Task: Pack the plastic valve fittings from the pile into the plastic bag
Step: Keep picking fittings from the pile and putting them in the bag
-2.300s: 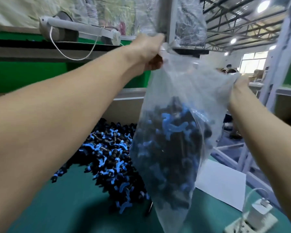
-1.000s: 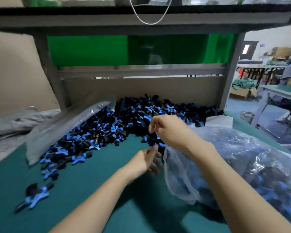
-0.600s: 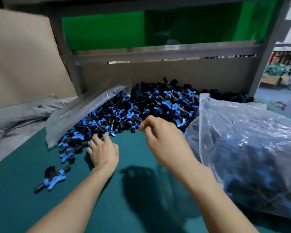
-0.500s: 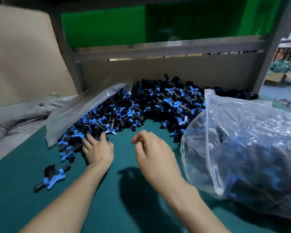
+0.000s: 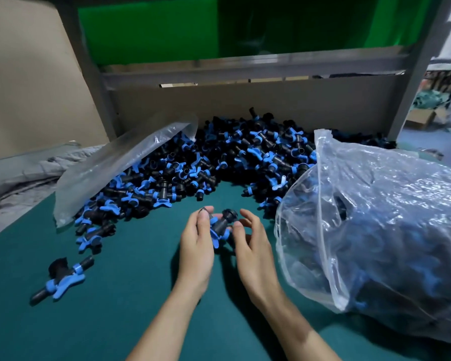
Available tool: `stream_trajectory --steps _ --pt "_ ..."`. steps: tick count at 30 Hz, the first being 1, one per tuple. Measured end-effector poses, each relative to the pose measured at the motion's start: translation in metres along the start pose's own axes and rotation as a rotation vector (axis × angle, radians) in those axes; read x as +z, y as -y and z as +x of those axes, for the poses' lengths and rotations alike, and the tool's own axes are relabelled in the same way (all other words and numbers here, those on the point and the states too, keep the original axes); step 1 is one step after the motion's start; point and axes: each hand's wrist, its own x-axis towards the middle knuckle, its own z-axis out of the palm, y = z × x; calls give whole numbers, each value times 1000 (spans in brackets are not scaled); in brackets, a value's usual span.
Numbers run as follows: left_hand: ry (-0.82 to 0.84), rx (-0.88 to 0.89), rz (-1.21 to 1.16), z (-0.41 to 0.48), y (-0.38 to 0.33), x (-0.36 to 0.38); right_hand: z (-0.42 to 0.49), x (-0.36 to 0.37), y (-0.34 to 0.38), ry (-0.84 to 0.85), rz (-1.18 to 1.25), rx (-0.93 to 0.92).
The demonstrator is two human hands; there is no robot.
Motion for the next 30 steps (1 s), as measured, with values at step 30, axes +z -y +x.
stream_trajectory --steps 30 --pt "-12 -150 -251 1 2 -7 11 -3 2 40 421 5"
